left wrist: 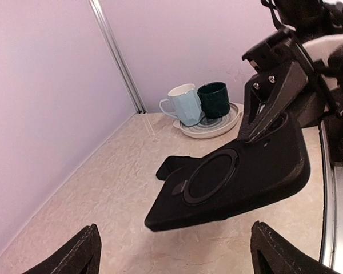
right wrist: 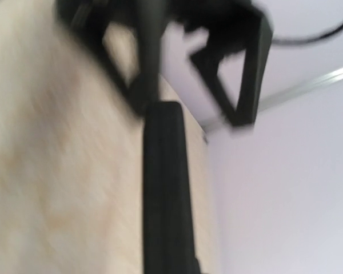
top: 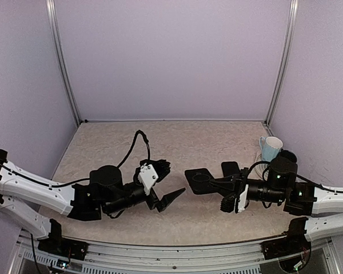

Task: Put the phone into the phone case

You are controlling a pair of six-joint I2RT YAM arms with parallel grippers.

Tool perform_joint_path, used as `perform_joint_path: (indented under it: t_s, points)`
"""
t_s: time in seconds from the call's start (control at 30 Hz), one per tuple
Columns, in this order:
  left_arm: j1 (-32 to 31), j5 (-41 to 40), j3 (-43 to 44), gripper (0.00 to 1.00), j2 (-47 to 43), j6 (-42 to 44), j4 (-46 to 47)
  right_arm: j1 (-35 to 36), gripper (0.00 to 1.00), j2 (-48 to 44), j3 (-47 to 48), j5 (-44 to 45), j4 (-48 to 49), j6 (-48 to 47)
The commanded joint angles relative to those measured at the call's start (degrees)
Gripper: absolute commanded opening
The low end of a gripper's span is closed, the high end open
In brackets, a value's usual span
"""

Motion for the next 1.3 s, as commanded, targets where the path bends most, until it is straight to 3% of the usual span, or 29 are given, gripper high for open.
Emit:
perform_joint_path:
  t_s: [0.0, 0.13, 0.3, 0.83, 0.97, 1.03, 1.27]
  points:
    - [4.0, 4.3, -3.1, 0.89, -7.5, -8.0, -2.1, 2.1, 0.0, 0.3, -0.2, 10.2, 7.3, -14.3]
    - [7.4, 4.5, -5.4, 0.89, -11.5, -10.9, -2.5, 3.9, 0.0, 1.7, -2.3, 12.2, 10.1, -20.9]
    - [7.9, 1.0, -1.8, 0.89, -9.4, -11.1, -7.0, 5.1, 0.0, 3.3, -2.9, 12.2, 9.8, -26.8]
    - [9.8, 5.3, 1.3, 0.88, -4.0, -12.8, -6.1, 5.1, 0.0, 3.6, -0.4, 10.5, 6.4, -19.6]
    - [9.8, 6.3, 1.8, 0.88, -3.7, -13.2, -6.8, 4.8, 0.0, 4.0, 2.7, 8.5, 3.6, -13.1]
    - [9.8, 6.1, 2.0, 0.88, -3.6, -13.4, -7.3, 2.9, 0.0, 5.3, 6.5, 5.3, -1.2, -3.1]
    - [10.0, 5.8, 2.2, 0.88, -5.1, -12.7, -7.2, -10.4, 0.0, 13.5, 20.5, -18.8, -15.6, 28.6]
